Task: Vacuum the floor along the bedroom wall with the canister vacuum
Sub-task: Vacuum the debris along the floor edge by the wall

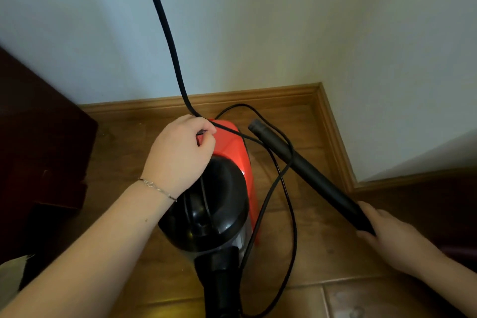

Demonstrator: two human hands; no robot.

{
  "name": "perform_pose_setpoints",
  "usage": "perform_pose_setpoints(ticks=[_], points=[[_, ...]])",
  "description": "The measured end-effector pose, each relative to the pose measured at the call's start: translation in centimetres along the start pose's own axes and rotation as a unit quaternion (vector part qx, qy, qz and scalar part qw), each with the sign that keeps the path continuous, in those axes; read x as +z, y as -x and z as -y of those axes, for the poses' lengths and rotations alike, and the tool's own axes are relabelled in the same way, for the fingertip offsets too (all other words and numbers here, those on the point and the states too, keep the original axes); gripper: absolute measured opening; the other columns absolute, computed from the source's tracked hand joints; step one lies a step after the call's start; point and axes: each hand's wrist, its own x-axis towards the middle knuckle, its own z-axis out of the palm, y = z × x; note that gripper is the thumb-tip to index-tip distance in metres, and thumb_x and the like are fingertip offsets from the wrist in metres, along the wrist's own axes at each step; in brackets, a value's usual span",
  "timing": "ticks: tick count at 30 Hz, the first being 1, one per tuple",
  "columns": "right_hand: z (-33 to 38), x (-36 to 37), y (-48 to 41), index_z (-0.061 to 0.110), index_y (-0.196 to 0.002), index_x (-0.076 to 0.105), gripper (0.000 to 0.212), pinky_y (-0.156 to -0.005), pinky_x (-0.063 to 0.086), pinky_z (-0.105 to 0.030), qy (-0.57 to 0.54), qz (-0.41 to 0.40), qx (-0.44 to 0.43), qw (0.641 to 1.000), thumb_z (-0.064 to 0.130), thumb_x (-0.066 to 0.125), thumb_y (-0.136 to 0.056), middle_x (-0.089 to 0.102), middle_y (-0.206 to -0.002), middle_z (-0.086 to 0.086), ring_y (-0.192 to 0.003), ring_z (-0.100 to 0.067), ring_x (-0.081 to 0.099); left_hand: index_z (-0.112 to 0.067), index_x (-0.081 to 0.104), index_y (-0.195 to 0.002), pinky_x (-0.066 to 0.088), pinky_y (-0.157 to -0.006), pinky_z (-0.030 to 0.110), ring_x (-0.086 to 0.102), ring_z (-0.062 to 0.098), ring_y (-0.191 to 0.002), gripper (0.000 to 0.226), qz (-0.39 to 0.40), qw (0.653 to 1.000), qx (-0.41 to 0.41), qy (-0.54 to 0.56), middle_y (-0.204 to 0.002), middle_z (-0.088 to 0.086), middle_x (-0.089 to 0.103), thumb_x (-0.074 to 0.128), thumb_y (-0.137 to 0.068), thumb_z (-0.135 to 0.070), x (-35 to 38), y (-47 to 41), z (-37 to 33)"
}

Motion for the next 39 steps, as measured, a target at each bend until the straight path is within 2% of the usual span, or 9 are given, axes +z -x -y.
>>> perform_pose_setpoints(ticks=[6, 9, 13, 17, 21, 26, 31, 36, 39], points=[[1.2, -1.6, 3.4, 0.04, -0.149, -0.005, 0.073, -0.081, 0.051, -0.033, -0.027, -0.048, 0.003, 0.998, 0.042, 0.044, -0.096, 0.051, -0.119, -0.006, -0.094, -0.019, 0.054, -0.012, 0.067, -0.106, 0.043, -0.094, 0.036, 0.056, 0.025, -0.109, 0.026, 0.042, 0.996, -0.011, -0.08, -0.112, 0.005, 0.064, 0.047, -0.09, -0.013, -0.8, 1.3, -1.7], [2.8, -3.4, 6.1, 0.043, -0.148, -0.005, 0.07, -0.084, 0.05, -0.038, -0.038, -0.051, 0.006, 0.998, 0.043, 0.043, -0.096, 0.049, -0.118, -0.006, -0.098, -0.023, 0.051, -0.013, 0.068, -0.103, 0.031, -0.109, 0.047, 0.047, 0.028, -0.126, 0.023, 0.086, 0.993, 0.003, -0.083, -0.114, 0.006, 0.064, 0.052, -0.087, -0.011, -0.6, 4.9, -5.0], [5.4, -6.4, 9.8, 0.046, -0.147, 0.0, 0.067, -0.084, 0.048, -0.04, -0.074, -0.04, 0.01, 0.996, 0.044, 0.043, -0.096, 0.052, -0.114, -0.008, -0.101, -0.028, 0.051, -0.014, 0.064, -0.112, 0.034, -0.102, 0.023, 0.05, 0.017, -0.119, 0.026, 0.163, 0.978, -0.077, 0.102, -0.116, 0.001, 0.061, 0.049, -0.092, -0.011, -0.4, 10.6, -11.9], [7.9, -9.1, 13.8, 0.048, -0.147, 0.002, 0.067, -0.087, 0.047, -0.039, -0.116, -0.026, -0.006, 0.993, 0.041, 0.045, -0.096, 0.057, -0.109, -0.011, -0.101, -0.031, 0.052, -0.034, 0.045, -0.135, 0.039, -0.104, 0.033, 0.052, 0.013, -0.118, 0.038, 0.244, 0.84, -0.337, 0.347, -0.131, -0.007, 0.053, 0.043, -0.097, -0.029, -0.6, 12.9, -18.1], [9.6, -11.3, 18.4, 0.051, -0.146, 0.001, 0.065, -0.074, 0.049, -0.035, -0.187, 0.012, 0.017, 0.982, 0.04, 0.043, -0.097, 0.052, -0.107, -0.006, -0.09, -0.025, 0.056, -0.044, 0.025, -0.143, 0.05, -0.091, 0.042, 0.058, 0.019, -0.111, 0.052, 0.227, 0.714, -0.451, 0.485, -0.125, -0.004, 0.056, 0.043, -0.098, -0.026, -2.3, 13.3, -22.0], [9.1, -12.6, 24.6, 0.054, -0.144, -0.003, 0.068, -0.073, 0.051, -0.035, -0.268, 0.039, 0.022, 0.962, 0.039, 0.043, -0.096, 0.056, -0.104, -0.006, -0.086, -0.023, 0.06, -0.048, 0.035, -0.137, 0.052, -0.088, 0.052, 0.062, 0.023, -0.103, 0.052, 0.243, 0.72, -0.453, 0.465, -0.114, -0.002, 0.064, 0.045, -0.096, -0.016, -4.8, 15.5, -24.5], [7.2, -12.8, 30.2, 0.066, -0.134, 0.001, 0.07, -0.07, 0.05, -0.026, -0.389, 0.027, 0.046, 0.92, 0.033, 0.048, -0.094, 0.06, -0.113, 0.001, -0.088, -0.015, 0.063, -0.052, 0.034, -0.135, 0.055, -0.084, 0.047, 0.063, 0.014, -0.092, 0.053, 0.299, 0.716, -0.442, 0.451, -0.1, -0.011, 0.064, 0.043, -0.097, -0.015, -7.1, 18.5, -27.9], [5.4, -12.6, 34.2, 0.064, -0.132, 0.023, 0.062, -0.068, 0.044, -0.003, -0.528, -0.005, 0.08, 0.845, 0.02, 0.049, -0.097, 0.053, -0.096, 0.044, -0.079, 0.018, 0.058, -0.046, 0.031, -0.14, 0.054, -0.089, 0.044, 0.064, 0.013, -0.092, 0.055, 0.321, 0.761, -0.392, 0.406, -0.094, -0.009, 0.065, 0.044, -0.096, -0.016, -7.9, 20.9, -30.3], [5.3, -13.5, 34.3, 0.058, -0.134, 0.023, 0.062, -0.074, 0.043, -0.002, -0.582, -0.02, 0.068, 0.81, 0.017, 0.05, -0.097, 0.047, -0.108, 0.048, -0.084, 0.027, 0.052, -0.048, 0.03, -0.136, 0.054, -0.083, 0.031, 0.063, 0.005, -0.091, 0.053, 0.296, 0.775, -0.349, 0.435, -0.098, -0.009, 0.065, 0.044, -0.097, -0.015, -9.4, 20.3, -31.3]])
